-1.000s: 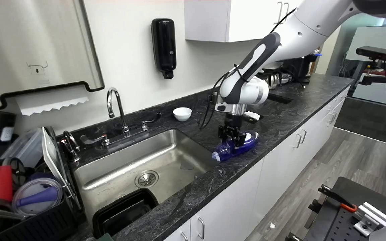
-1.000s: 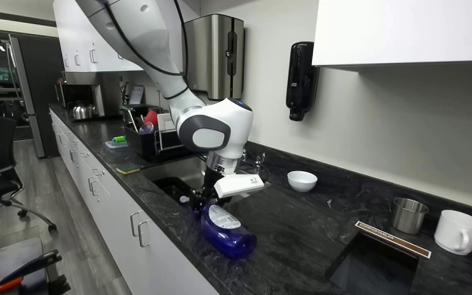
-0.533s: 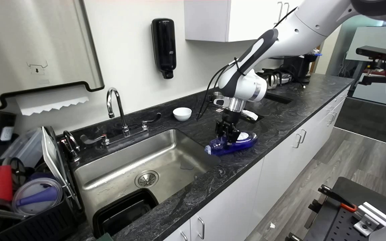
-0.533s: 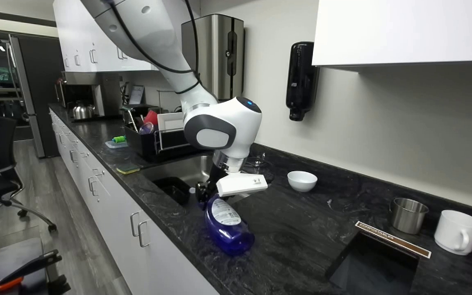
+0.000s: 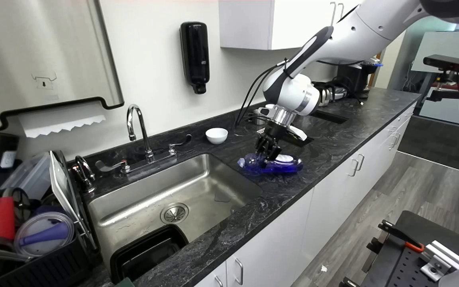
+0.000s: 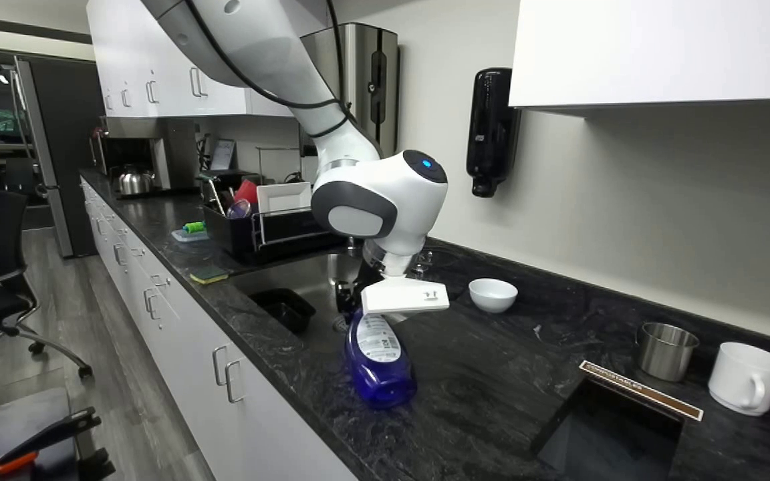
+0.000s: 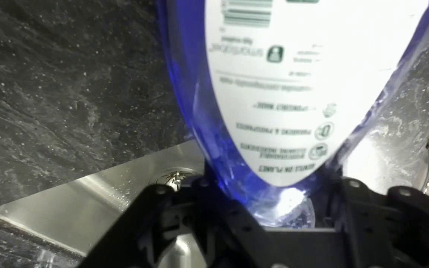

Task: Pour some of the soap in the sink

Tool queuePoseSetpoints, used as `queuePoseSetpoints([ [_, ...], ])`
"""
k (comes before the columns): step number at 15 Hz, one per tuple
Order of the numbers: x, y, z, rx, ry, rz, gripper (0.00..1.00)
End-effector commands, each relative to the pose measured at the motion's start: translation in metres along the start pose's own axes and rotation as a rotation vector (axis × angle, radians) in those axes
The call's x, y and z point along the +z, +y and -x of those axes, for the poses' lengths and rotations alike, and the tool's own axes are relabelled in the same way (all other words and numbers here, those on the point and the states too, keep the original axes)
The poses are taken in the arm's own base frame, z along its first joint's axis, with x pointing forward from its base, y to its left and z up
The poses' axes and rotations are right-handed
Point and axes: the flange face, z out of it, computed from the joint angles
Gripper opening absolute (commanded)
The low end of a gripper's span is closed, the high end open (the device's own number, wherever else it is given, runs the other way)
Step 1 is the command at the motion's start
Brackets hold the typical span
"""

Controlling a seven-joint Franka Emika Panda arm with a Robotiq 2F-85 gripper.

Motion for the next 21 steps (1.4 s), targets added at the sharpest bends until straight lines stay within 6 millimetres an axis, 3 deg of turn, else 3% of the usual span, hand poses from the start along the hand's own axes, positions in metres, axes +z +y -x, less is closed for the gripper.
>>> queuePoseSetpoints([
  [1, -0.013, 0.002, -0.004, 0.024, 0.075, 0.029, 0.34],
  [6, -0.019, 0.003, -0.001, 0.054, 0.131, 0.091, 0.34],
  [15, -0.029, -0.002, 0.011, -0.124, 0.16, 0.136, 0.34],
  [21, -0.035, -0.002, 0.016, -0.087, 0.196, 0.164, 0.34],
])
